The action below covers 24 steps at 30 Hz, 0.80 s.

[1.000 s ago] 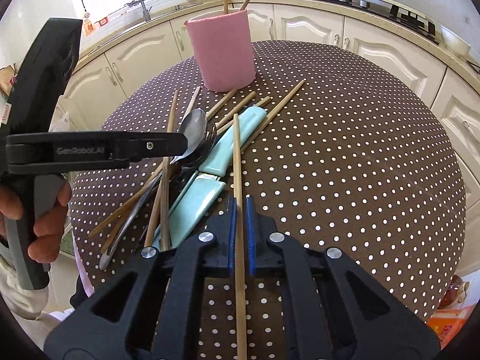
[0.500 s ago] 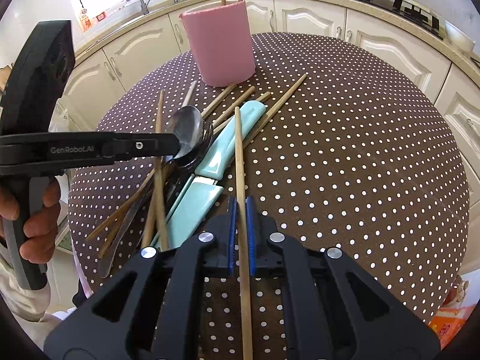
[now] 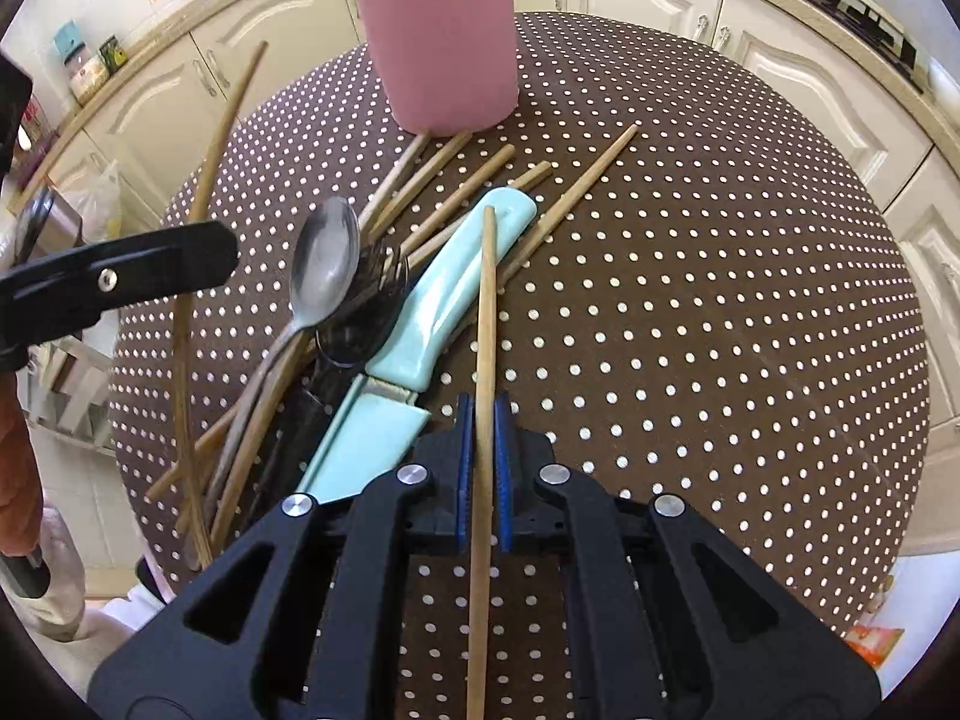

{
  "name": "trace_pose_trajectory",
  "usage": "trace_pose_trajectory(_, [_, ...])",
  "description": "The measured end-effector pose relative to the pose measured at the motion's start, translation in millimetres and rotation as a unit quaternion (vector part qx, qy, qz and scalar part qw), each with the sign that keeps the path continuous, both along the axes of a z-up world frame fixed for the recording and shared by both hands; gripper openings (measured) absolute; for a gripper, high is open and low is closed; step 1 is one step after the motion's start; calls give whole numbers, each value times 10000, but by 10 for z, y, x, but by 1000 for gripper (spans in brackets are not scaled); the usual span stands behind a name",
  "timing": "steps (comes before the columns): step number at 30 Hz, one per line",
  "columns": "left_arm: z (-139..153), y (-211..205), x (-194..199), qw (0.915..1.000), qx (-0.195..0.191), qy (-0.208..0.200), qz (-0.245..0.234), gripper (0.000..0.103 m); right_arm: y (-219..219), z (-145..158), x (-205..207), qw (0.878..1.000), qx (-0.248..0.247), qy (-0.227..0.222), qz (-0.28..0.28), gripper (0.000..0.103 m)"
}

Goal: Organize utensils
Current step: 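Lift the chopstick with the right tool while the left tool grasps one, both into the cup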

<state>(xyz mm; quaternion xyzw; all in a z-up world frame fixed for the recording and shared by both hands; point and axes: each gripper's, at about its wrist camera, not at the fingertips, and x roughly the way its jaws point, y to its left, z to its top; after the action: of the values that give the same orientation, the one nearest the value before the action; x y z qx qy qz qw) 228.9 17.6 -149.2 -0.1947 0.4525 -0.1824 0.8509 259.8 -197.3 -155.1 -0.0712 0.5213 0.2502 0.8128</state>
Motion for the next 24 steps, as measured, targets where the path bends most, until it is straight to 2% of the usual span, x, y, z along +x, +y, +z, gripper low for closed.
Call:
trace_pose_trajectory(4, [178,40,-74,9996,-89,-255,-118,7,-105,224,-58,9981,553,-269,-80,6])
trace_pose_trajectory(10, [476,28,-148,9975,-90,-678,-191,6,-169,535,-162,9930,906,-750,-116,6])
trace_pose_trajectory(13, [604,39,-185,9956,-142,-905,-214,6,-222,738,-216,9867,1259,-1014,-153,6])
trace_pose_trajectory(20, [951,9,-144,9904,-115,-1347,-281,6,-212,1262,-238,9614,1893,-1983,-231,6])
trace_pose_trajectory(24, [1213,28,-105,9853,-16,-1698,-195,6,-223,1484,-224,9372,2307,-2580,-425,6])
